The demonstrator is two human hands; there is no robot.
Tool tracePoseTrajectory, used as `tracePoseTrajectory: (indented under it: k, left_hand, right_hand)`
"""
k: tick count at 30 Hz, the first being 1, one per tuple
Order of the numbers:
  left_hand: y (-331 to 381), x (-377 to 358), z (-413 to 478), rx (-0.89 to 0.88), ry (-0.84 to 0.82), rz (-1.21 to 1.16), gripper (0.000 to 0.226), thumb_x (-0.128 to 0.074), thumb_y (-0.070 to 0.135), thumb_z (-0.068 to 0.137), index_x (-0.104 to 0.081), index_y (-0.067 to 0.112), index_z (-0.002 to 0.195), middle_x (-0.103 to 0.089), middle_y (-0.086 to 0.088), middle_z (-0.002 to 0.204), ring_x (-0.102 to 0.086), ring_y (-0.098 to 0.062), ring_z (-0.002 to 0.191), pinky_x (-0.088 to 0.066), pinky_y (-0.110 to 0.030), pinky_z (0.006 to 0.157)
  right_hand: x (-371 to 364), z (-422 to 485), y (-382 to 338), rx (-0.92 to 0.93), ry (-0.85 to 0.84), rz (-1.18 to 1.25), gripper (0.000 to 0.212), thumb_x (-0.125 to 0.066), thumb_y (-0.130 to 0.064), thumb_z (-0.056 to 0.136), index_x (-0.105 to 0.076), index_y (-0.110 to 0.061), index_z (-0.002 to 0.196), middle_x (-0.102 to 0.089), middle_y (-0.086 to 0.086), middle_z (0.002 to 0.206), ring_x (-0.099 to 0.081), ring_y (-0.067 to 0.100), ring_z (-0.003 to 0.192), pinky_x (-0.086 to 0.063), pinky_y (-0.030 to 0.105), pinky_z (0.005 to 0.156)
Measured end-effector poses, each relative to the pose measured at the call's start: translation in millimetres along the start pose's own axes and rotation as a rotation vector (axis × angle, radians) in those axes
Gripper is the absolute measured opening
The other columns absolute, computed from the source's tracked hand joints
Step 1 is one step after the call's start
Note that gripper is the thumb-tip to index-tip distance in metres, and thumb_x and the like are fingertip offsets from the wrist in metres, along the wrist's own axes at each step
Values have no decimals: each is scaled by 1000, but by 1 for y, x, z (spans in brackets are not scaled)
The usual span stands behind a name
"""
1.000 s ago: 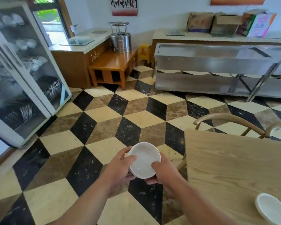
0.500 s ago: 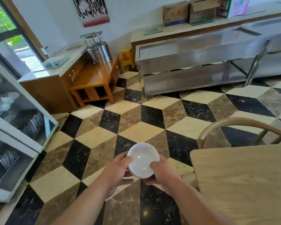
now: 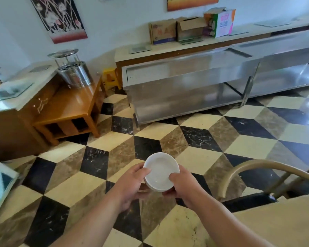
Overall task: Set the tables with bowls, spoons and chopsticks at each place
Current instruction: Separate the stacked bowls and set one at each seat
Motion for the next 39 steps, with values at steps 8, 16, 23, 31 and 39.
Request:
tracePoseTrajectory:
  k: [8,16,23,31,39]
  left_hand:
    - [88,-7,98,-50,-285,35,31,-55,54,105,-54,45,134,-63,-3,131,-66,-29,118,-59,-45,89]
    - [194,-61,182,-149,-551,164,44,-55,60,103,-53,40,143,-66,-5,131,-73,-28,109,-62,-44,89]
    - [234,-152,245,-176,-643,336,40,-44,65,105,-56,44,137,-68,-4,131,-74,-28,110,-64,-45,89]
    - [284,-303,331,-97,-697,504,30,-47,41,112,-62,36,137,-73,-13,124,-79,-34,103,-66,-51,89]
    - [327,-493,340,-117,-844,625,30,-47,42,111,-58,35,138,-76,-8,126,-79,-35,103,-65,-56,89]
  right_hand:
    - [17,59,-85,15,214,71,38,-48,-10,109,-52,-31,141,-62,8,122,-72,31,101,-69,47,79]
    - [81,91,-149,76,486,178,39,-50,-12,108,-53,-29,143,-65,13,121,-76,31,93,-69,44,76]
    - [153,136,-141,71,638,419,33,-53,-14,110,-54,-26,141,-66,10,119,-72,24,87,-60,23,53]
    - [289,211,-126,30,719,678,30,-50,-13,110,-55,-19,139,-67,20,113,-72,29,74,-65,37,59]
    - [445,206,-114,44,949,840,25,-49,-21,110,-59,-23,133,-68,11,121,-68,31,110,-65,46,88]
Point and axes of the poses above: each hand's wrist, its own z-axis towards the middle knuckle, its own x-axis out of the back of the hand, y = z × x, the point moved 6 cm from there along z, towards the middle knuckle
